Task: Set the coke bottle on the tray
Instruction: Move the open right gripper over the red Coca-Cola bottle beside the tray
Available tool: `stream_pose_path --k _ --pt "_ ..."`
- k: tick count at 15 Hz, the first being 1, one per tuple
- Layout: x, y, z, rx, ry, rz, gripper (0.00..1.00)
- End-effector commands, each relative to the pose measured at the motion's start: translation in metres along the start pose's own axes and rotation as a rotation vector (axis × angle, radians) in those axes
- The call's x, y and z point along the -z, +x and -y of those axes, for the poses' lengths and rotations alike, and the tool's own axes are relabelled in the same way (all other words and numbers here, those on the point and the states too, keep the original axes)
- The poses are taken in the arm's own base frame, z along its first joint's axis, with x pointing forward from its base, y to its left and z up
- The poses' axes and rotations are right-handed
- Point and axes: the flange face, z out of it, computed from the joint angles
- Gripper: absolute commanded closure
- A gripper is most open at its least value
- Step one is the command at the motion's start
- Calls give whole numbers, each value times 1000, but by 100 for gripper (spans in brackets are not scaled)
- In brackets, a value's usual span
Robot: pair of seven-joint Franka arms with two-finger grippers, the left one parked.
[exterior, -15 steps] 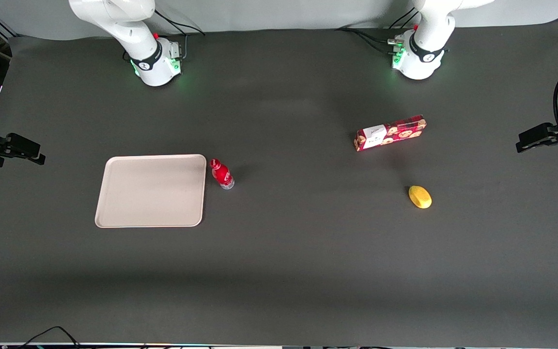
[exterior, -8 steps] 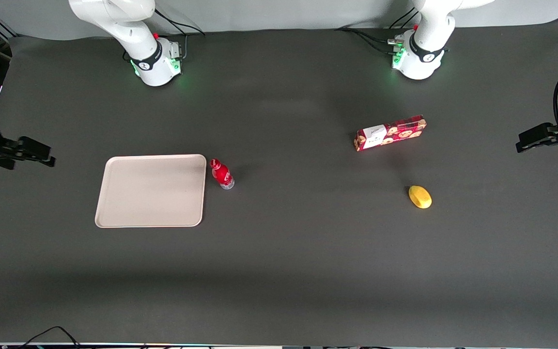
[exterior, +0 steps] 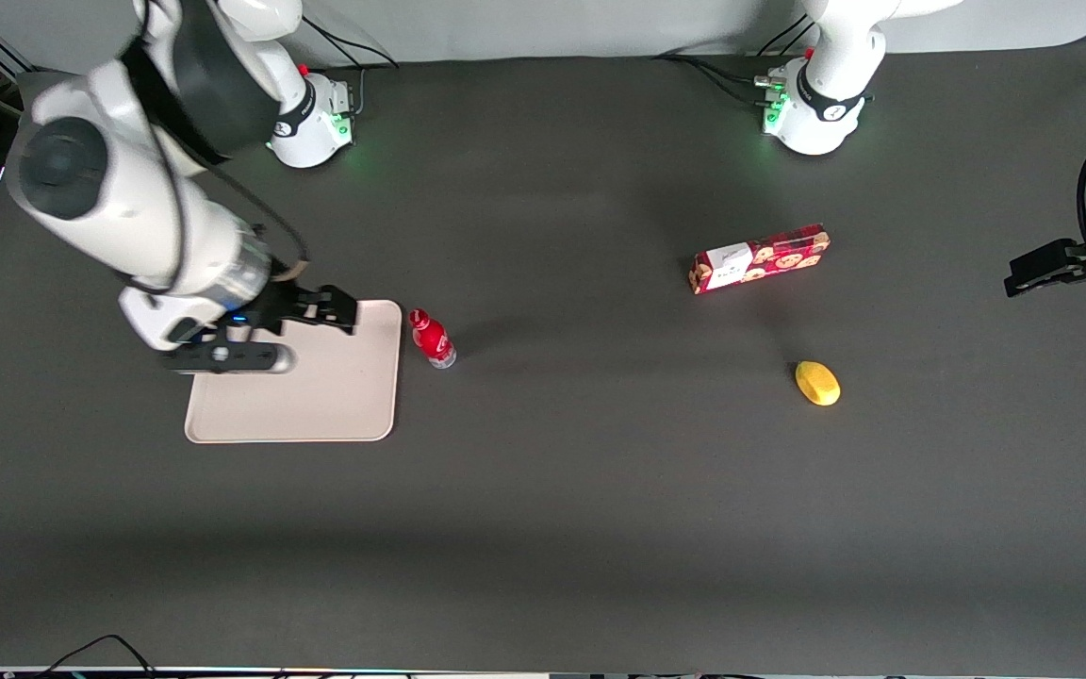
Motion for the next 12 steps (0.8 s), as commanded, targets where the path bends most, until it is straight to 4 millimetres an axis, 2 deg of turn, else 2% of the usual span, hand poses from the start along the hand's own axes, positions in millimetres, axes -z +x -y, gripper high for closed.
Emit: stream_pose_path --k 1,3,5,8,12 --pt "-48 -6 49 -36 -33 11 0" --pt "-85 -21 65 -29 -48 16 0" --pt "-124 -36 65 -12 -49 8 0" --pt "-157 -56 59 9 -65 -4 0" --pt "-186 -84 47 41 -91 -41 0"
